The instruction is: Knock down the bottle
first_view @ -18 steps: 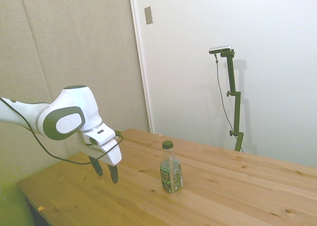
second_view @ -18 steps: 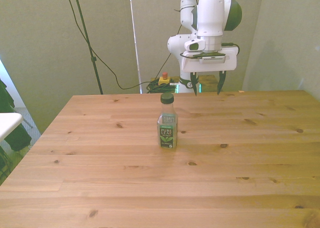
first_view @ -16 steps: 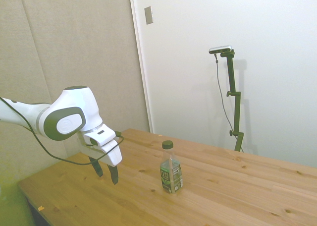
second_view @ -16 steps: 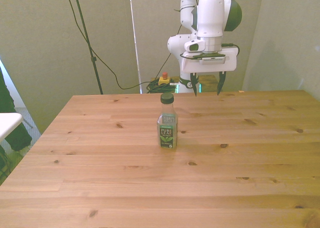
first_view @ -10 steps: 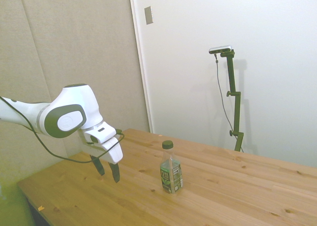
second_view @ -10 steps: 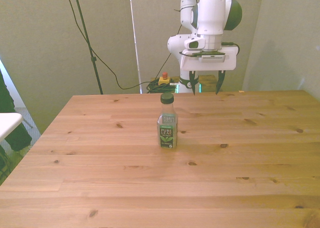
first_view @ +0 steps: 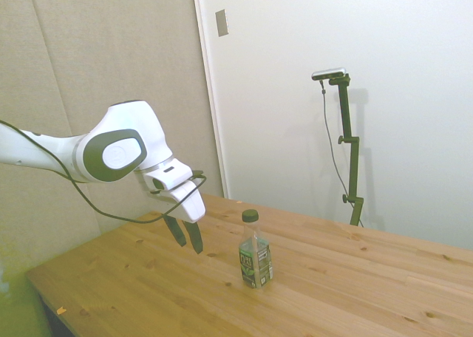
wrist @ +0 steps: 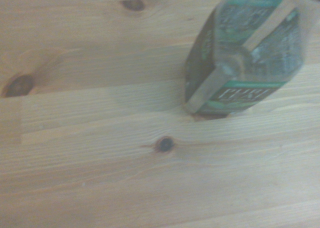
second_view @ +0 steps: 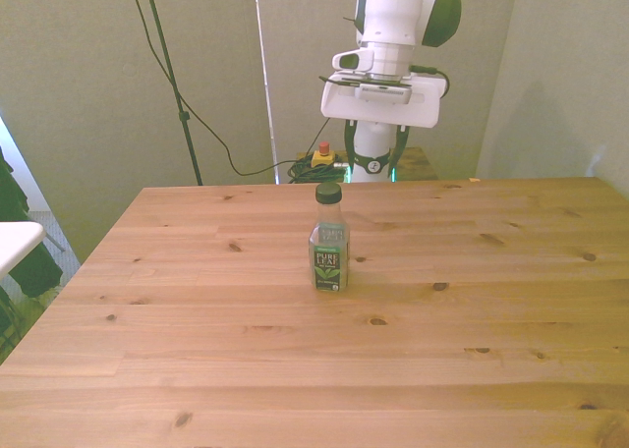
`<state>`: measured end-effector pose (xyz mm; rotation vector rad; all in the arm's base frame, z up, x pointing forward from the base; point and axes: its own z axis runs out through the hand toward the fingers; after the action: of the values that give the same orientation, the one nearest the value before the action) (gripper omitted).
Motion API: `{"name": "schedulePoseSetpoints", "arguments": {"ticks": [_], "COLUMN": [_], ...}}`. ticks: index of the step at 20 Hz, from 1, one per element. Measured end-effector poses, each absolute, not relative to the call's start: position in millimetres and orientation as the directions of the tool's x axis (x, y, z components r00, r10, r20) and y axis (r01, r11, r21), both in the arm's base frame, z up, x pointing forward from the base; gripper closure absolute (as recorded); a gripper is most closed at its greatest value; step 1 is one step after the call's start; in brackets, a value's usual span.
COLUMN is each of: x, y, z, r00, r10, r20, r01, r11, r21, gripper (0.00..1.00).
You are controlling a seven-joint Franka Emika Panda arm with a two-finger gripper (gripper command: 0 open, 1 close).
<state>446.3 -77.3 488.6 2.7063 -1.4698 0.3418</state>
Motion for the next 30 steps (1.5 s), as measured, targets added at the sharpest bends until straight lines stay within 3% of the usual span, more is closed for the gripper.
{"name": "schedulePoseSetpoints", "arguments": {"ticks": [15, 30], "x": [520.3, 631.4], "y": [-112.4, -155.9], "z": [499.8, 495.5], "r00": [0.475, 0.369], "r10": [-0.849, -0.885], "r20": [0.231, 0.283], "r01": [-0.856, -0.905], "r11": [-0.507, -0.411], "r21": [-0.101, -0.107], "gripper": [1.00, 1.00]}}
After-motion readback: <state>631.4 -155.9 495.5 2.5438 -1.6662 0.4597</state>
